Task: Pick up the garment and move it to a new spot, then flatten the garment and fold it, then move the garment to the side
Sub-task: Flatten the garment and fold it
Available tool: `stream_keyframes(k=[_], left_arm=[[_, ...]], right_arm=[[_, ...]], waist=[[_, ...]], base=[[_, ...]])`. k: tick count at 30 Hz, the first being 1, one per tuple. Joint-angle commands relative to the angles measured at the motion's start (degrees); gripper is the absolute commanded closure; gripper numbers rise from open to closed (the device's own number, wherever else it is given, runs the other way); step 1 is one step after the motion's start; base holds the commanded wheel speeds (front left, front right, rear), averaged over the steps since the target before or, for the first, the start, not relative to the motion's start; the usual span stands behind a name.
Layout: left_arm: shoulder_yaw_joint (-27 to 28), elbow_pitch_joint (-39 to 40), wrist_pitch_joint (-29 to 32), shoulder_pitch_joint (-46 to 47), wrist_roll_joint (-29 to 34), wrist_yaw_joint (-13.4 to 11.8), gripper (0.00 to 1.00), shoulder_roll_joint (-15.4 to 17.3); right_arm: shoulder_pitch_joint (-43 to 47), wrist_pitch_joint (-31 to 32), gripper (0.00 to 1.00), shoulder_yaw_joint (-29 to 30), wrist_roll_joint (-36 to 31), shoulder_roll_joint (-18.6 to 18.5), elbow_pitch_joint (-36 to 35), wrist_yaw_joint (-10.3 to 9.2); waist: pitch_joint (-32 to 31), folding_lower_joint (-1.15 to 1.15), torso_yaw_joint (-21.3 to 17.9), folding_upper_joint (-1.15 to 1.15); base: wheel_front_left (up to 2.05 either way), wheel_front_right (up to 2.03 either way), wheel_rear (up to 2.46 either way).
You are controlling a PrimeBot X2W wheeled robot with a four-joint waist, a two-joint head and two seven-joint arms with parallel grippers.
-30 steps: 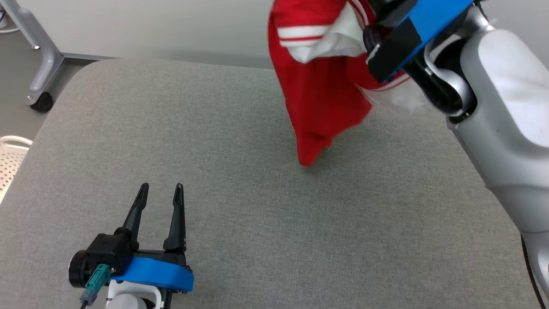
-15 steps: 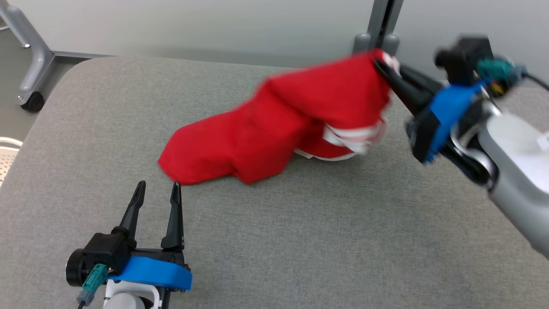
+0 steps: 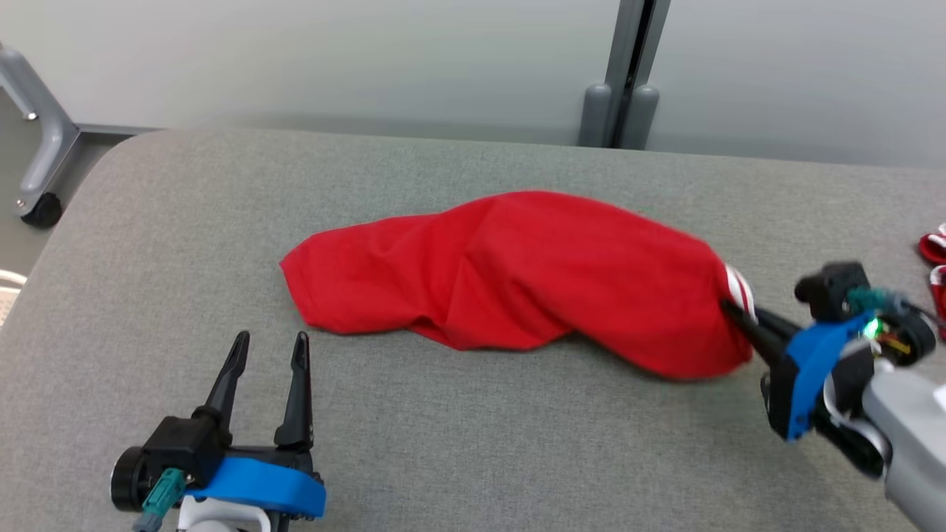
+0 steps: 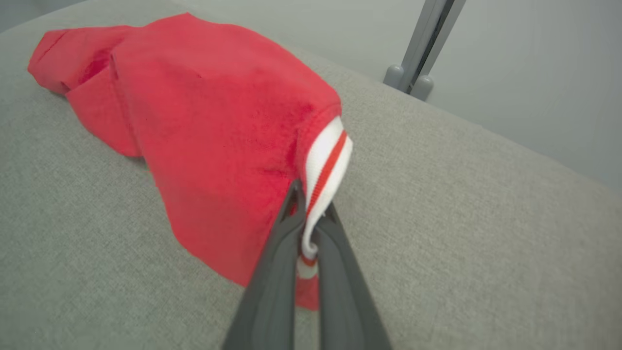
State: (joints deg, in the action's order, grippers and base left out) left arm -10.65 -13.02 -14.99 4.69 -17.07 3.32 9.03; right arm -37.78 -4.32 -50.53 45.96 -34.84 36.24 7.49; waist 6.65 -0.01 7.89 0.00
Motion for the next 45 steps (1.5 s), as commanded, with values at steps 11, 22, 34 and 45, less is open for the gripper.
stream_keyframes(k=[11, 22, 34, 45], left_arm=[[0.22, 0.79, -0.15, -2.28, -0.50, -0.47, 0.00, 1.12], [-0.52, 1.32, 0.49, -1.92, -0.62, -0.67, 0.00, 1.51], [-1.54, 2.23, 0.35, 1.33, -0.34, -0.59, 0.00, 1.35], [-2.03, 2.39, 0.15, 4.34, 0.01, -0.37, 0.00, 1.45]], right_arm=[[19.24, 9.81, 1.00, 12.22, -6.83, 0.28, -6.15, 0.01], [33.04, 25.62, 0.00, 39.61, -11.62, 6.94, -27.93, 0.02], [19.05, 43.24, 0.00, 52.01, -24.56, 16.12, -29.64, 0.01], [7.28, 36.02, 0.00, 43.20, -25.04, 15.78, -9.42, 0.01]], waist=[[-2.28, 0.01, -2.61, 0.00], [-2.55, 0.01, -2.82, 0.00], [2.33, 0.01, -0.53, 0.00], [8.08, 0.01, 1.58, 0.00]], base=[[0.00, 0.00, 0.00], [0.00, 0.00, 0.00], [0.00, 0.00, 0.00], [0.00, 0.00, 0.00]])
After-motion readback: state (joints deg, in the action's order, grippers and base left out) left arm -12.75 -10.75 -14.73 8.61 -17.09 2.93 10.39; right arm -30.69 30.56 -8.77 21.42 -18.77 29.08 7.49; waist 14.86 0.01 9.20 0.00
